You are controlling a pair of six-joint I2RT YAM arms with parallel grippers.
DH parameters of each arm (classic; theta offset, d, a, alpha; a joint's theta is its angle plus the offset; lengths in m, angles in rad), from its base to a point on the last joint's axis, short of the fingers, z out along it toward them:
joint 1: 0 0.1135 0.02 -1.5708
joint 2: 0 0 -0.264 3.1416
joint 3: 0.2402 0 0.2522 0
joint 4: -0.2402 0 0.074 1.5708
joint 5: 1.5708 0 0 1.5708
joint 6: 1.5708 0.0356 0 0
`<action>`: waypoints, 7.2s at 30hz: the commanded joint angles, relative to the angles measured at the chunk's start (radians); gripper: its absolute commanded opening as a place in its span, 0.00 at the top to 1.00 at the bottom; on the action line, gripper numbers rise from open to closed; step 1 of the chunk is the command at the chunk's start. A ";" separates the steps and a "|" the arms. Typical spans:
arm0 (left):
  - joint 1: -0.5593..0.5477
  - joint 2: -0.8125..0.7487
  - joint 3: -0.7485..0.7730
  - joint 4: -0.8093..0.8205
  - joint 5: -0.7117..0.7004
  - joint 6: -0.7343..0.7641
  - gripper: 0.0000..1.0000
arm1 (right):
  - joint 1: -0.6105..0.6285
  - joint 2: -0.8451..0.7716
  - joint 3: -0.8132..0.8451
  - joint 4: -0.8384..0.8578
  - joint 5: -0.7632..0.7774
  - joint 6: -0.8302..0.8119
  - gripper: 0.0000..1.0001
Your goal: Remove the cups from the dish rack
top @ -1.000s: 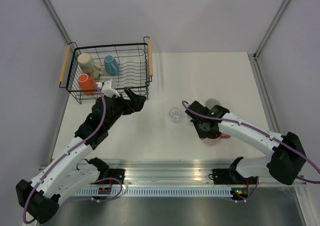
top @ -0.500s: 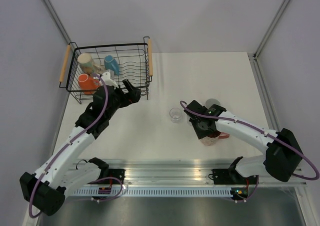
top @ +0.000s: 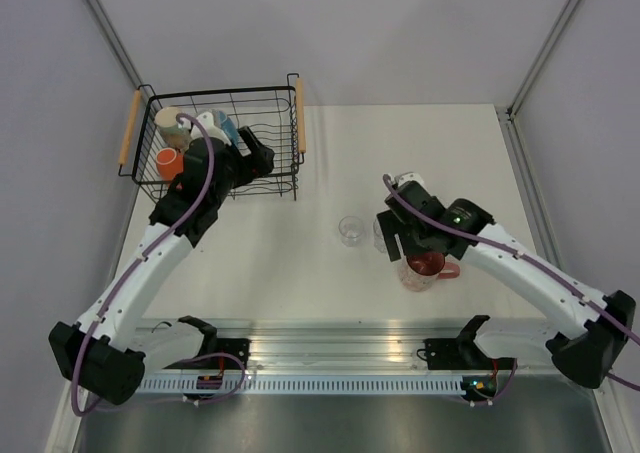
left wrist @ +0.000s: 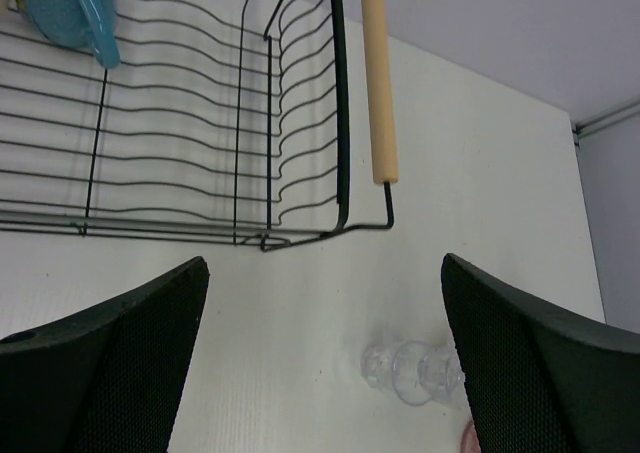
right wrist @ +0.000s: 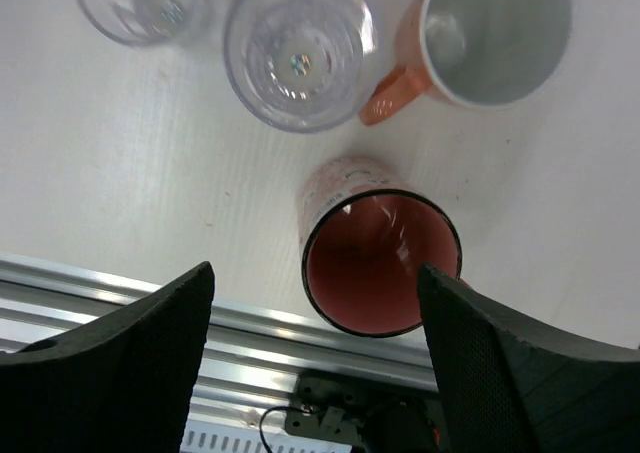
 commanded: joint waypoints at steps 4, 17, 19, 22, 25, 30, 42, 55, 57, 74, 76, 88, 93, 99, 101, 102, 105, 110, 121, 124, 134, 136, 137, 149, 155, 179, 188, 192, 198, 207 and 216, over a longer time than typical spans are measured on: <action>0.081 0.233 0.248 0.000 -0.116 0.067 0.00 | -0.001 -0.165 0.207 0.008 0.026 -0.031 0.09; 0.206 0.884 0.779 -0.011 -0.300 0.237 0.00 | 0.002 -0.195 0.093 0.203 -0.141 -0.077 0.02; 0.221 0.944 0.860 -0.023 -0.297 0.242 0.00 | 0.000 -0.182 0.086 0.220 -0.142 -0.076 0.02; 0.235 1.058 0.958 -0.066 -0.299 0.236 0.00 | 0.002 -0.167 0.070 0.244 -0.144 -0.072 0.02; 0.247 1.122 0.997 -0.080 -0.314 0.218 0.00 | 0.000 -0.145 0.067 0.257 -0.129 -0.075 0.02; 0.255 1.171 1.014 -0.100 -0.366 0.198 0.00 | 0.000 -0.086 0.064 0.275 -0.113 -0.083 0.02; 0.308 1.271 1.078 -0.102 -0.360 0.224 0.00 | 0.000 0.040 0.081 0.313 -0.125 -0.082 0.02; 0.374 1.415 1.187 -0.060 -0.103 0.244 0.00 | 0.000 0.129 0.113 0.315 -0.138 -0.074 0.02; 0.373 1.425 1.189 -0.053 -0.044 0.244 0.00 | 0.000 0.132 0.113 0.316 -0.136 -0.074 0.02; 0.368 1.414 1.149 0.010 -0.070 0.325 0.10 | 0.003 0.092 0.020 0.378 -0.153 -0.085 0.02; 0.367 1.417 1.144 0.018 -0.064 0.346 0.26 | 0.002 0.091 0.016 0.379 -0.155 -0.088 0.02; 0.351 1.233 0.966 0.056 -0.041 0.363 0.98 | 0.000 0.017 -0.008 0.382 -0.150 -0.094 0.02; 0.321 1.057 0.896 0.073 -0.038 0.356 0.98 | 0.000 -0.052 -0.031 0.398 -0.159 -0.095 0.02; 0.288 0.893 0.822 0.073 -0.055 0.340 0.98 | 0.002 -0.108 -0.059 0.416 -0.184 -0.085 0.02; 0.273 0.819 0.784 0.073 -0.064 0.331 0.98 | 0.000 -0.125 -0.063 0.424 -0.188 -0.083 0.02; 0.267 0.794 0.770 0.072 -0.061 0.325 0.98 | 0.000 -0.130 -0.063 0.431 -0.187 -0.082 0.02; 0.261 0.672 0.701 0.058 0.005 0.244 0.98 | 0.000 -0.156 -0.072 0.477 -0.190 -0.077 0.02; 0.247 0.463 0.478 0.081 0.260 0.023 0.98 | 0.000 -0.240 -0.147 0.684 -0.263 -0.054 0.02; 0.189 0.052 -0.128 0.393 0.623 -0.397 0.98 | 0.000 -0.230 -0.331 1.094 -0.503 0.059 0.02; 0.169 -0.022 -0.244 0.484 0.706 -0.477 0.98 | 0.002 -0.202 -0.382 1.213 -0.553 0.105 0.02; 0.121 -0.152 -0.640 0.858 0.807 -0.772 0.98 | 0.103 -0.086 -0.431 1.473 -0.511 0.130 0.02; 0.106 -0.160 -0.699 0.889 0.799 -0.812 0.98 | 0.124 -0.043 -0.427 1.517 -0.498 0.135 0.02; 0.103 -0.162 -0.715 0.929 0.801 -0.825 0.98 | 0.129 -0.029 -0.425 1.530 -0.495 0.139 0.02; 0.091 -0.158 -0.835 1.092 0.790 -0.976 0.98 | 0.166 0.163 -0.347 1.611 -0.494 0.152 0.04; 0.054 -0.186 -0.881 1.066 0.763 -0.990 0.98 | 0.167 0.197 -0.324 1.663 -0.492 0.161 0.06; -0.058 -0.068 -0.965 1.391 0.526 -1.143 0.98 | 0.175 0.281 -0.313 1.786 -0.569 0.222 0.52; -0.112 -0.002 -0.933 1.451 0.528 -1.139 0.98 | 0.175 0.264 -0.319 1.772 -0.557 0.205 0.99; -0.112 -0.008 -0.945 1.439 0.528 -1.132 0.85 | 0.175 0.243 -0.332 1.768 -0.550 0.201 0.99; -0.110 -0.039 -0.974 1.391 0.500 -1.122 0.04 | 0.175 0.165 -0.344 1.682 -0.498 0.150 0.99; -0.066 -0.239 -0.981 1.175 0.402 -0.978 0.00 | 0.176 0.007 -0.344 1.448 -0.438 0.067 0.99; -0.048 -0.313 -0.674 0.486 0.301 -0.468 0.00 | 0.175 0.016 -0.080 0.588 -0.382 -0.069 0.99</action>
